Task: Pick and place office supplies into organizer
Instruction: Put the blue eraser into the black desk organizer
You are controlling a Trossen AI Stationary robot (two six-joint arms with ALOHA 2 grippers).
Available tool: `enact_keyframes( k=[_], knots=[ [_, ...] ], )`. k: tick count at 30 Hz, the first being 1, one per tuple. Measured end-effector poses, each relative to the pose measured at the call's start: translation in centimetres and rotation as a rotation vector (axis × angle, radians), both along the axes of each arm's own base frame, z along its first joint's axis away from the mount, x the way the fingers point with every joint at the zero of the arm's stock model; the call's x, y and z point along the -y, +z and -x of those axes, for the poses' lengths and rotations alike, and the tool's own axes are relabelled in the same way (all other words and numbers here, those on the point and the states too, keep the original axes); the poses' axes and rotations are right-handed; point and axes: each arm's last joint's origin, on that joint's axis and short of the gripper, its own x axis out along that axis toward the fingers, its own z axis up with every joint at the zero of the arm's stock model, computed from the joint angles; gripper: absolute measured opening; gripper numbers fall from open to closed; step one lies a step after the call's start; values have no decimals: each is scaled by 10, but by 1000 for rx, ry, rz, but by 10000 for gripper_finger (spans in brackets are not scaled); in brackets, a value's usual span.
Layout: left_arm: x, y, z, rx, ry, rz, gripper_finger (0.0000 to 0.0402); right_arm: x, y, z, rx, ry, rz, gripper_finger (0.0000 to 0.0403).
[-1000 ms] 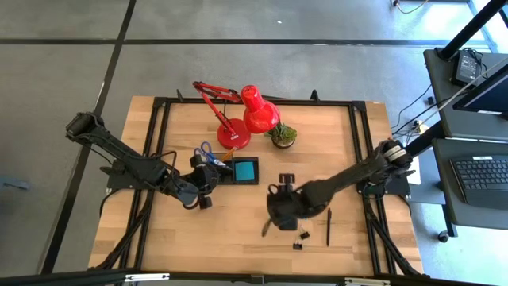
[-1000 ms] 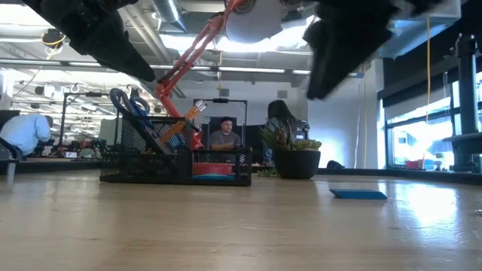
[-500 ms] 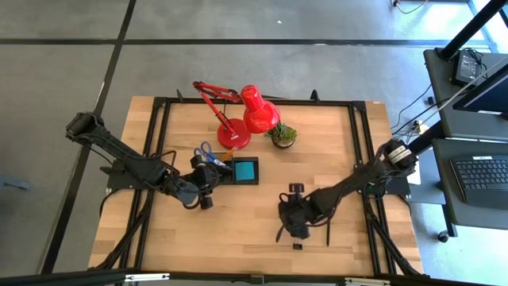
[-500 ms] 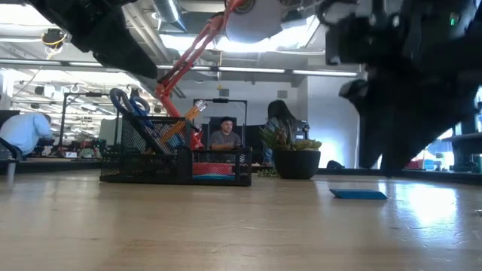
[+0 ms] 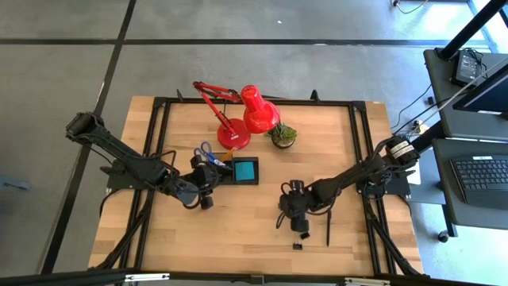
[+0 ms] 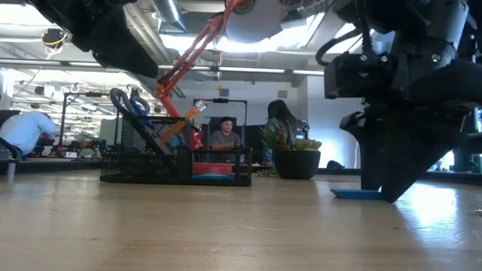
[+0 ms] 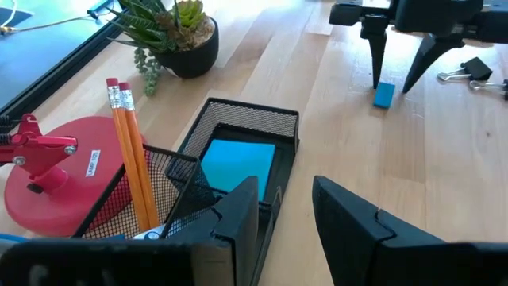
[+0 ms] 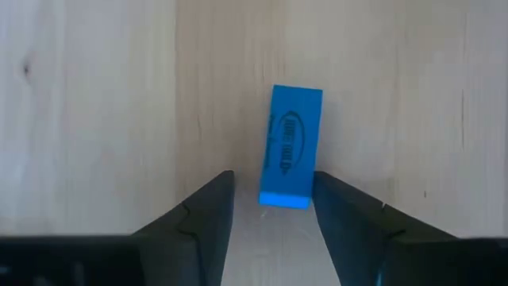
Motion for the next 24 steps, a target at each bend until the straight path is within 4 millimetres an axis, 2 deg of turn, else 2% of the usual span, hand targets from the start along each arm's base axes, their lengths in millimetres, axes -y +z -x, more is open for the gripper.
enact_keyframes(
  k=[16,24],
  knots=[
    [0,0,0,2,4,-6,116,-1,-4,3,6,21,41,177],
    [0,0,0,2,3,-6,116,-1,-5,4,0,-36,50,174]
  ],
)
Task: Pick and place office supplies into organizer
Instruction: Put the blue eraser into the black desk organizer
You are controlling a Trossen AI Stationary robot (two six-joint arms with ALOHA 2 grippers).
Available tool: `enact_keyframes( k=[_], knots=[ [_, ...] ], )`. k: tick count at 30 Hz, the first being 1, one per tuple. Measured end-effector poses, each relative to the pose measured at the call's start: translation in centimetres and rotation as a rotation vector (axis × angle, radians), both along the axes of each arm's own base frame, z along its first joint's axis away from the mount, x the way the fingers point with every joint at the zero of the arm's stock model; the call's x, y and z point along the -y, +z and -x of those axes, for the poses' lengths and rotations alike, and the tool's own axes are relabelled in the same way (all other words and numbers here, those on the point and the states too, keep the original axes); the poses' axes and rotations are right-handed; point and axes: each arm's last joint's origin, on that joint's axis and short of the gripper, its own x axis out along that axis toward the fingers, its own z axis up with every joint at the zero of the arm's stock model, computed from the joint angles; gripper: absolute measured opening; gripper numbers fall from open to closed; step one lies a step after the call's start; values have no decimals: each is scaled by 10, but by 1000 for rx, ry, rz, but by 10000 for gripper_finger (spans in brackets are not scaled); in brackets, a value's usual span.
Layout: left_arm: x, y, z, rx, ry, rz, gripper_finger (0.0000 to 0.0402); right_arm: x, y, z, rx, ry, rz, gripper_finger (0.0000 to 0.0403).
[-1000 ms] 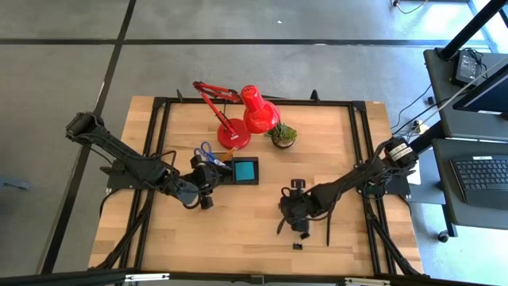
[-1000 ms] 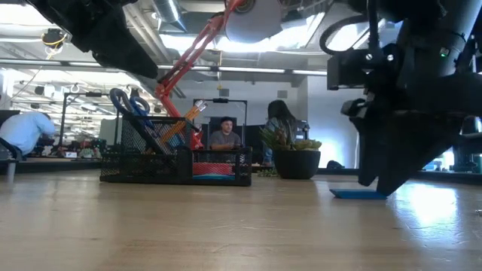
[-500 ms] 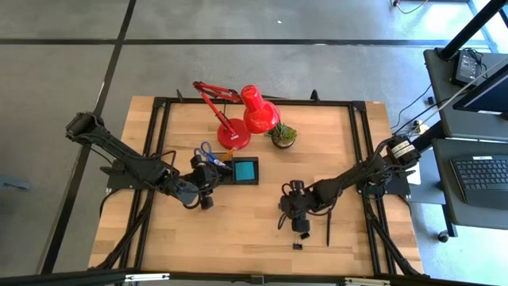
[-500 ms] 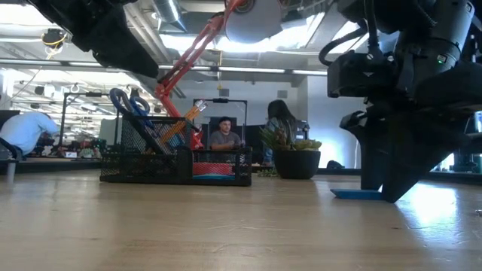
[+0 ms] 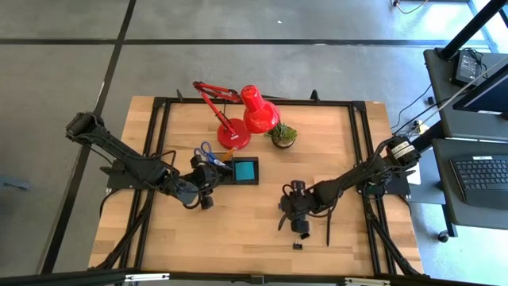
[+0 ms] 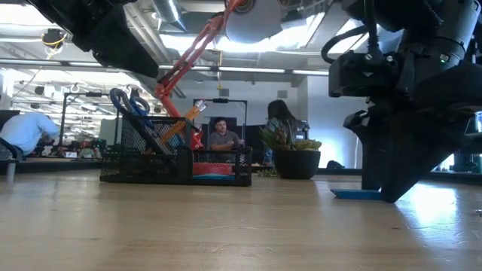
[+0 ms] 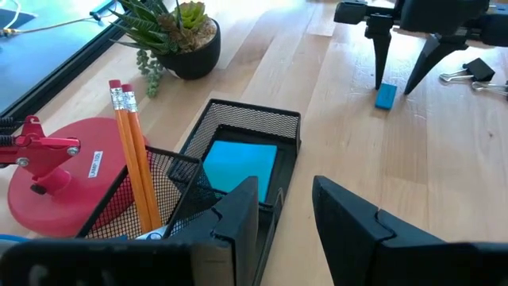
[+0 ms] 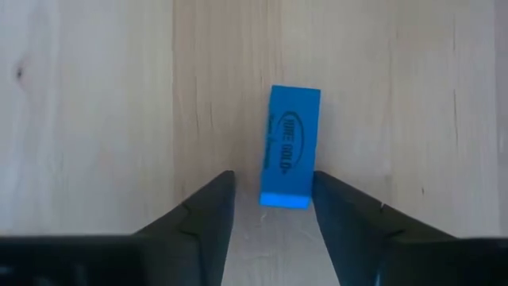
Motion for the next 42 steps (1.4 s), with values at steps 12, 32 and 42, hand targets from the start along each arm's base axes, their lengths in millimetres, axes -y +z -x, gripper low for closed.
enact_keyframes(
  k=[12,32,42],
  knots=[
    [0,0,0,0,0,0,116,1,0,0,1,-20,8,99],
    [0,0,0,0,-1,1,116,0,5,-2,18,-28,6,68],
    [3,-1,-5,-76,-161,-238,116,-3,44,-13,123,-2,-20,66]
  ],
)
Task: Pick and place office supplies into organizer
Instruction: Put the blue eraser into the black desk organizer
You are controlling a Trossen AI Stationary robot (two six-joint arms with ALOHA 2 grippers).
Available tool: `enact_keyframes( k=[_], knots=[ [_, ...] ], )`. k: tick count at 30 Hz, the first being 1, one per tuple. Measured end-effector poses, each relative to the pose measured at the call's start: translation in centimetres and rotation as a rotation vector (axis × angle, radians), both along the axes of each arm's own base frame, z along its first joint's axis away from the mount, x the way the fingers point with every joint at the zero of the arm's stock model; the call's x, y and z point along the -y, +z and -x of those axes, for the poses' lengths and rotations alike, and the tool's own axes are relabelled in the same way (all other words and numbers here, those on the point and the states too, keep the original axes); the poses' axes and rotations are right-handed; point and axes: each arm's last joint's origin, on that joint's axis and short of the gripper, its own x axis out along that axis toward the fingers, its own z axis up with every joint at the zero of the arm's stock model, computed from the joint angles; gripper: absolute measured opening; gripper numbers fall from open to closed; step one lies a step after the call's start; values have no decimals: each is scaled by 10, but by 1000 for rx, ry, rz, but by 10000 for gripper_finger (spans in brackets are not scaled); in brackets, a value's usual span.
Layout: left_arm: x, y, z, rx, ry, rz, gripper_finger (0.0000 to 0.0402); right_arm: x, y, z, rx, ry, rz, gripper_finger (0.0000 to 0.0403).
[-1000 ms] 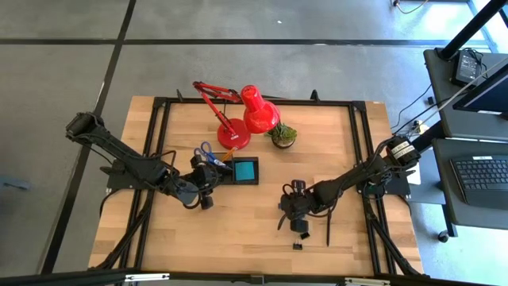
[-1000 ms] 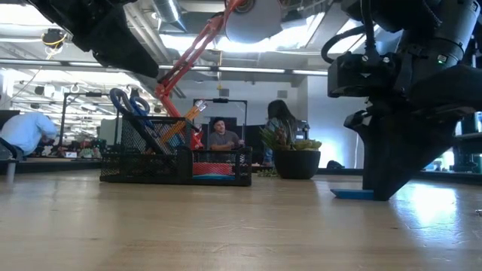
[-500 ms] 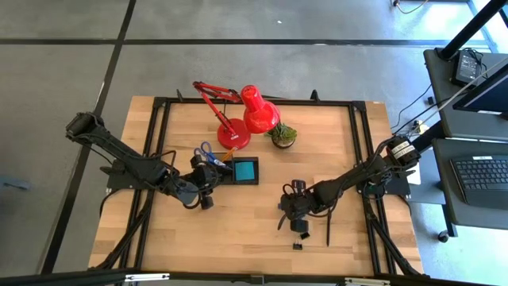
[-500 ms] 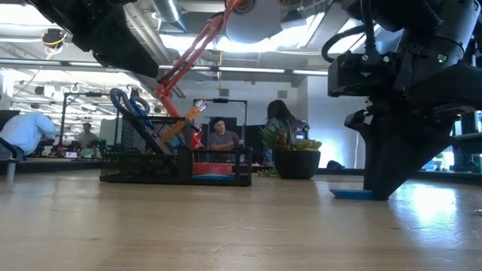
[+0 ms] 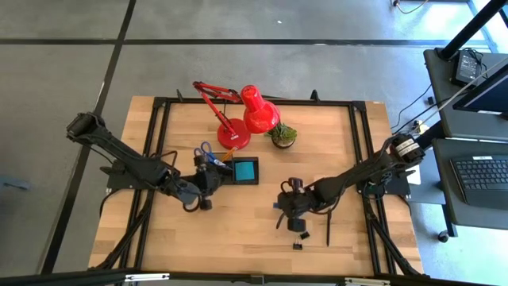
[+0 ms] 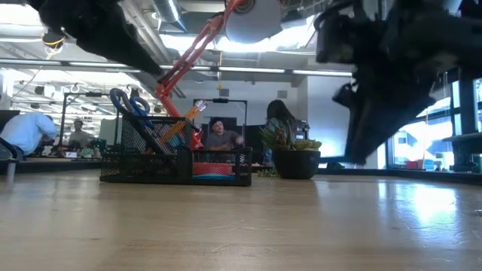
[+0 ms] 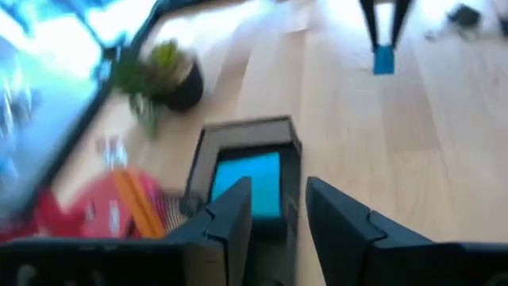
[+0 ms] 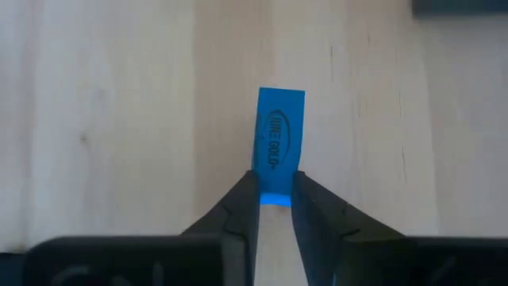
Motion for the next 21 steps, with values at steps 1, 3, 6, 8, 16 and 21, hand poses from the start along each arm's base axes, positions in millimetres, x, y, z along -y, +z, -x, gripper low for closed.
enact_keyframes(
  k=[1,3,6,8,16,21],
  knots=[
    [1,0,-3,-9,-43,-54,117,0,5,-1,15,4,-4,66],
    [6,-2,-10,-26,-141,-169,121,0,18,-7,66,6,-21,66],
    [14,-8,-23,-46,-312,-334,130,2,32,-17,117,1,-34,66],
    [20,-14,-33,-35,-396,-428,137,3,44,-24,156,7,-39,66],
    [31,-36,-57,-54,-454,-791,154,8,76,-43,264,19,-44,66],
    [33,-44,-63,-58,-440,-855,146,9,84,-47,288,29,-41,66]
  ],
)
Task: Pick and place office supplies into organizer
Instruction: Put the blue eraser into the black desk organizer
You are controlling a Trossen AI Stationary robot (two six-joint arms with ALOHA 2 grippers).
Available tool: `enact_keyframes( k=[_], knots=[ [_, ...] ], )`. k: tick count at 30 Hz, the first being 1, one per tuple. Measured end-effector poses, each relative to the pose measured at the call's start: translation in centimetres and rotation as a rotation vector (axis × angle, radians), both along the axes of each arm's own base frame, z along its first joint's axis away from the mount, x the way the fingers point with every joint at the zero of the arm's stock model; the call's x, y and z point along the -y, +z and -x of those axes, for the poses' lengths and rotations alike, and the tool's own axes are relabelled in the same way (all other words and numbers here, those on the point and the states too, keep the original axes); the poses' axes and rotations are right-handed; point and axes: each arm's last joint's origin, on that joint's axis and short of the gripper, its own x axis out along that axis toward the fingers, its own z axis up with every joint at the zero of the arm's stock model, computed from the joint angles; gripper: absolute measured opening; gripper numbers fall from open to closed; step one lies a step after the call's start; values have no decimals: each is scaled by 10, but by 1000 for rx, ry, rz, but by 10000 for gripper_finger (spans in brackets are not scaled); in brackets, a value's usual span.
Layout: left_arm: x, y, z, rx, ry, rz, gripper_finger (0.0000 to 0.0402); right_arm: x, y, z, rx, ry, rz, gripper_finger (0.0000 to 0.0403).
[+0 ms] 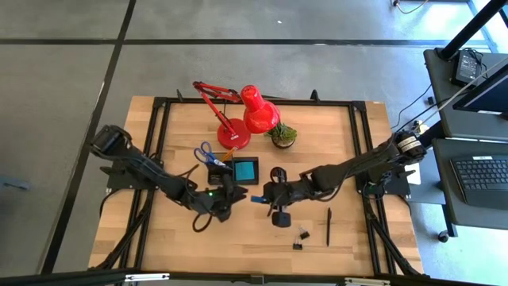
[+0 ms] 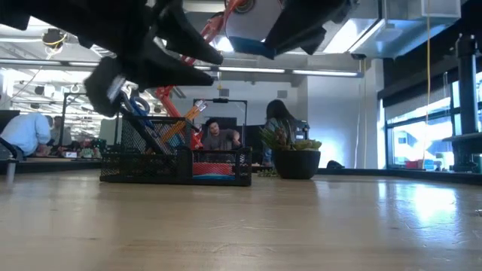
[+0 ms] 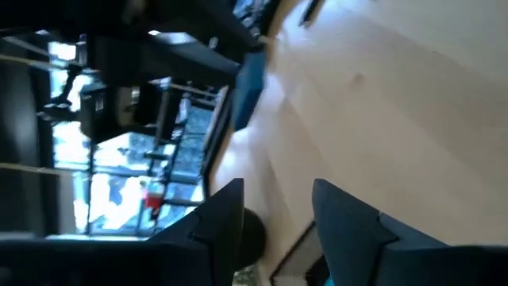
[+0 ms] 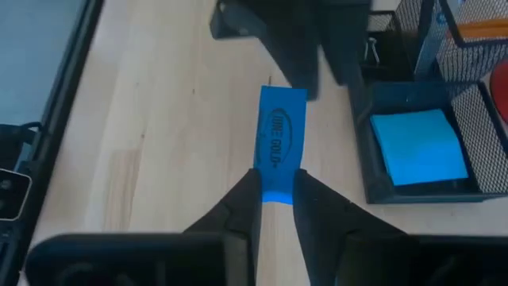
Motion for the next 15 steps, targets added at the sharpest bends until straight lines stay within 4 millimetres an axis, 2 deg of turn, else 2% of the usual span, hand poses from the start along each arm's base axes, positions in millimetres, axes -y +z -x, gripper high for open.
enact_keyframes(
  k=[8,15],
  knots=[
    [3,4,-1,42,4,-52,144,2,1,-1,5,-9,-5,66],
    [5,7,-3,34,-91,-154,148,1,2,-2,18,3,-21,66]
  ],
)
